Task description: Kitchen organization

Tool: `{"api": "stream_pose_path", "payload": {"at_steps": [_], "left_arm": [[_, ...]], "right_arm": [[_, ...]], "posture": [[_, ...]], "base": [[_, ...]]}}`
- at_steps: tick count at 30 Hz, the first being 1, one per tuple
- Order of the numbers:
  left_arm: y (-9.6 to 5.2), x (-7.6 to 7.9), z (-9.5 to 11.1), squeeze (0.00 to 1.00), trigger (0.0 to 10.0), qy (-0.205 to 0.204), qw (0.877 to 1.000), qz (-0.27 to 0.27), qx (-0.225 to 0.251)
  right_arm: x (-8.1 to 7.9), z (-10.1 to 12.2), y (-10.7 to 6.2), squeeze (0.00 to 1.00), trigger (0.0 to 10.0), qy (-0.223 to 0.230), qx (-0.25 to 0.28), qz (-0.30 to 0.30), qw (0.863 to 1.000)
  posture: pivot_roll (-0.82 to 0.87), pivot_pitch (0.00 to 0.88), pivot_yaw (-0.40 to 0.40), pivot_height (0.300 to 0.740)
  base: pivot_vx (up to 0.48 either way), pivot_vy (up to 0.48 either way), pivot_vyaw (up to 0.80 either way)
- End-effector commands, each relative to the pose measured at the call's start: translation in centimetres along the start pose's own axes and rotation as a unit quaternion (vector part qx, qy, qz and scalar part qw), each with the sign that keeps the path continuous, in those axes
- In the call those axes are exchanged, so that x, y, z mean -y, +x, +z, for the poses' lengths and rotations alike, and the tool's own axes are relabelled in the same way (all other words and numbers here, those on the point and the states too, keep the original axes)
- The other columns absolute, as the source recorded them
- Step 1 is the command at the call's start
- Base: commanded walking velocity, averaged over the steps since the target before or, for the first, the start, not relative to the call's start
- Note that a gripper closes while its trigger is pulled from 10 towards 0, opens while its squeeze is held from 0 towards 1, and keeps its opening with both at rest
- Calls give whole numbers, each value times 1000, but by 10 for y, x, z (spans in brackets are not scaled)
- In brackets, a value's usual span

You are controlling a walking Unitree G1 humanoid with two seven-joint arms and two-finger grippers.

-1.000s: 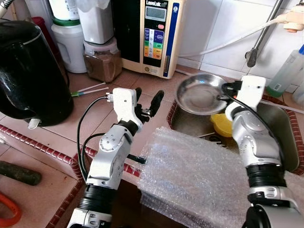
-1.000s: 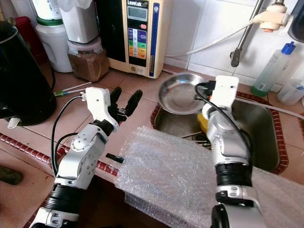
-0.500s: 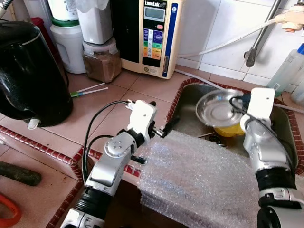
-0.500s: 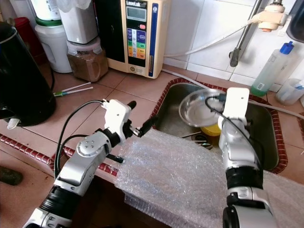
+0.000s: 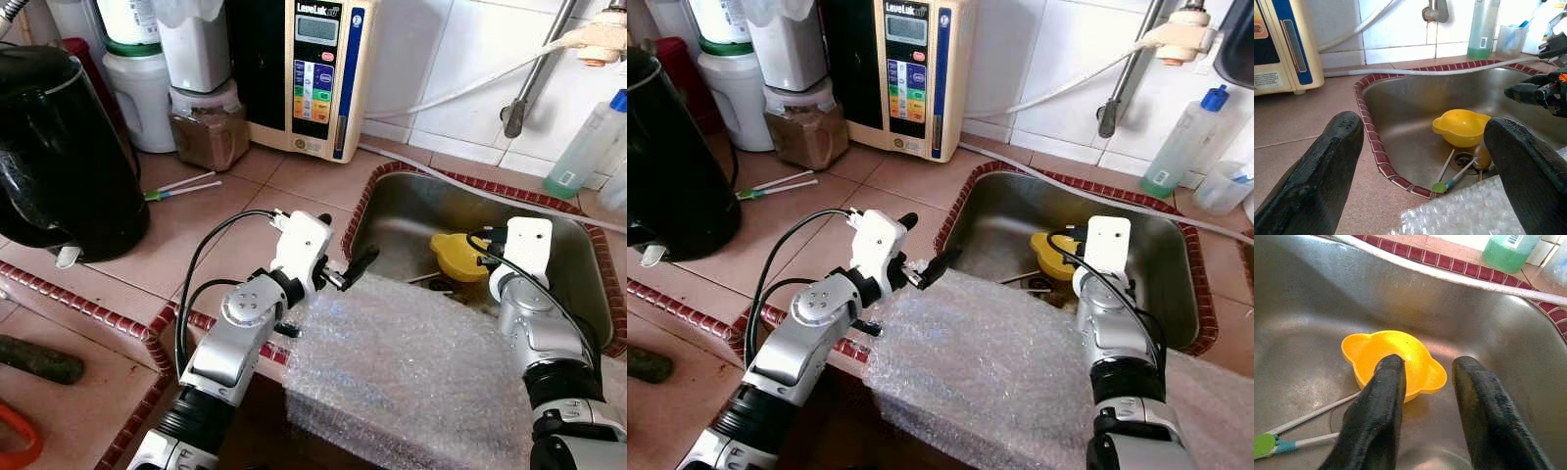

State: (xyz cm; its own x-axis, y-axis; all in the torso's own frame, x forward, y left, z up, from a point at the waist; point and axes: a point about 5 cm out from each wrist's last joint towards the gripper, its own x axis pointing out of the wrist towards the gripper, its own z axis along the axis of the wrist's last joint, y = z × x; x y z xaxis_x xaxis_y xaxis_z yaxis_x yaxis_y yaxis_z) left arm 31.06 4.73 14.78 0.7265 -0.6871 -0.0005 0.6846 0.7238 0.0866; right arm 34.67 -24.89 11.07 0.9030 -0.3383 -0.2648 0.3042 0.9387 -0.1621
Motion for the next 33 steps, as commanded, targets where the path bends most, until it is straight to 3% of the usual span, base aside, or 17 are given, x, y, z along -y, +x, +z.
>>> {"api": "stream_pose_path", "payload": {"at_steps": [1,6,9,12,15,18,19,20,21,27,33], "left_arm": [[0,2,-4,1000,10000,0,1000,-4,-14],[1,-1,-3,1000,10000,-6,1000,19,-12],[-1,-7,-1,1000,10000,-7,999,49,-17],[-3,-12,4,1000,10000,2,997,74,-20],[-12,-20,11,1000,10000,16,995,102,15],[-16,-25,10,984,10000,18,992,120,20],[-17,-28,9,463,10000,16,991,129,16],[-20,-32,7,94,10000,16,990,143,12],[-23,-37,5,0,10000,13,987,162,1],[-31,-51,0,0,10000,-4,977,212,-29],[-31,-55,2,0,10000,-28,974,224,-26]], "right_arm": [[3,2,1,1000,10000,14,2,-3,1000],[-3,8,1,1000,10000,27,21,17,999],[-13,22,-3,1000,10000,16,69,53,996],[-19,33,-7,1000,10000,39,102,79,991],[-14,41,-13,1000,10000,19,135,93,986],[-10,42,-14,1000,10000,15,142,94,985],[-5,43,-16,1000,10000,12,149,91,985],[0,43,-17,1000,10000,4,154,89,984],[6,43,-20,1000,10000,0,159,84,984],[20,42,-34,1000,10000,-7,180,76,981],[10,36,-43,1000,10000,-12,167,98,981]], "posture": [[-62,37,-18,740],[-64,37,-21,740],[-66,37,-20,740],[-67,39,-17,740],[-67,39,-14,740],[-72,37,-1,740],[-72,37,-1,740],[-81,38,15,740],[-88,37,27,740],[-101,34,61,740],[-104,34,75,740]], "base": [[0,0,0],[0,0,0],[0,0,0],[0,0,0],[0,0,0],[0,0,0],[0,0,0],[0,0,0],[0,0,0],[0,0,0],[0,0,-171]]}}
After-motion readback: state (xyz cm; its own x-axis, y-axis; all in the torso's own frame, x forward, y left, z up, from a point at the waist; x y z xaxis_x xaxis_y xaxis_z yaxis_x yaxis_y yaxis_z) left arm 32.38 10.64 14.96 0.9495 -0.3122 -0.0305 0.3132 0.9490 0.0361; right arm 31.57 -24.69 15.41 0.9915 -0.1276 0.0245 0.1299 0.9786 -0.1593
